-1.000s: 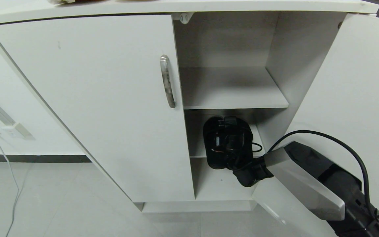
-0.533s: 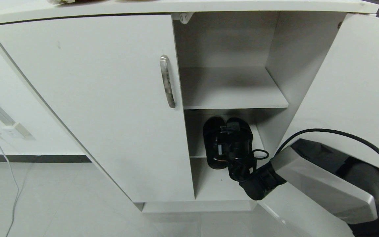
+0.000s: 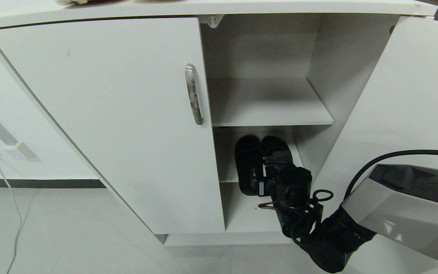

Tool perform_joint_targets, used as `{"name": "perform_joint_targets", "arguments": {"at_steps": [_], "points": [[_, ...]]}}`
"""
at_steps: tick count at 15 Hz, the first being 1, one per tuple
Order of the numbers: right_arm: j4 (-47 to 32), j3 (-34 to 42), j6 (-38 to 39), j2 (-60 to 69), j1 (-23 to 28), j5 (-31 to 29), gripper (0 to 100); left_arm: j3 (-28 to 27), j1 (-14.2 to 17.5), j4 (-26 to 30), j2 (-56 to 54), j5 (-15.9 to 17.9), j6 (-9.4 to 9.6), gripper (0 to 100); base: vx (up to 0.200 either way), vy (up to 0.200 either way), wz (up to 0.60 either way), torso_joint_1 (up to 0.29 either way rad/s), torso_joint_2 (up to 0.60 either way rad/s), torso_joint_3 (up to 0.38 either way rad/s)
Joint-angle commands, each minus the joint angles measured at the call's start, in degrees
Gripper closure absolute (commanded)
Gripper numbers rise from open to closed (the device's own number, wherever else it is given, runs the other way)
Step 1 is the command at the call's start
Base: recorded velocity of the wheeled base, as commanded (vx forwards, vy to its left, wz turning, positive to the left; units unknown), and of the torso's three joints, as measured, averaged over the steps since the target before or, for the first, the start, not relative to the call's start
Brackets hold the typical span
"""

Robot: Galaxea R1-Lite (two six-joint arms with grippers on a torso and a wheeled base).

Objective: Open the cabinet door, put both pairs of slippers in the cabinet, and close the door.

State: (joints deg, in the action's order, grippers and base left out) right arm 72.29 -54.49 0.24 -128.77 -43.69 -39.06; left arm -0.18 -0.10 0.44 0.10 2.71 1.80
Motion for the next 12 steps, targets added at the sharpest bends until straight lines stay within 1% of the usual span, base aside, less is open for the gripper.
{"name": "perform_joint_targets", "arguments": {"at_steps": [1, 8, 12], "points": [[0.2, 1.7, 0.5, 0.2, -1.1, 0.0, 0, 0.0, 0.0, 0.0, 0.1, 0.0, -0.05, 100, 0.000, 0.000, 0.00, 0.000, 0.00, 0.000], [0.2, 1.3, 0.1, 0.2, -1.1, -0.1, 0, 0.0, 0.0, 0.0, 0.1, 0.0, -0.05, 100, 0.000, 0.000, 0.00, 0.000, 0.00, 0.000], [0.5, 2.3, -0.9, 1.4, -1.3, -0.1, 0, 0.0, 0.0, 0.0, 0.1, 0.0, 0.04, 100, -0.200, 0.000, 0.00, 0.002, 0.00, 0.002]]}}
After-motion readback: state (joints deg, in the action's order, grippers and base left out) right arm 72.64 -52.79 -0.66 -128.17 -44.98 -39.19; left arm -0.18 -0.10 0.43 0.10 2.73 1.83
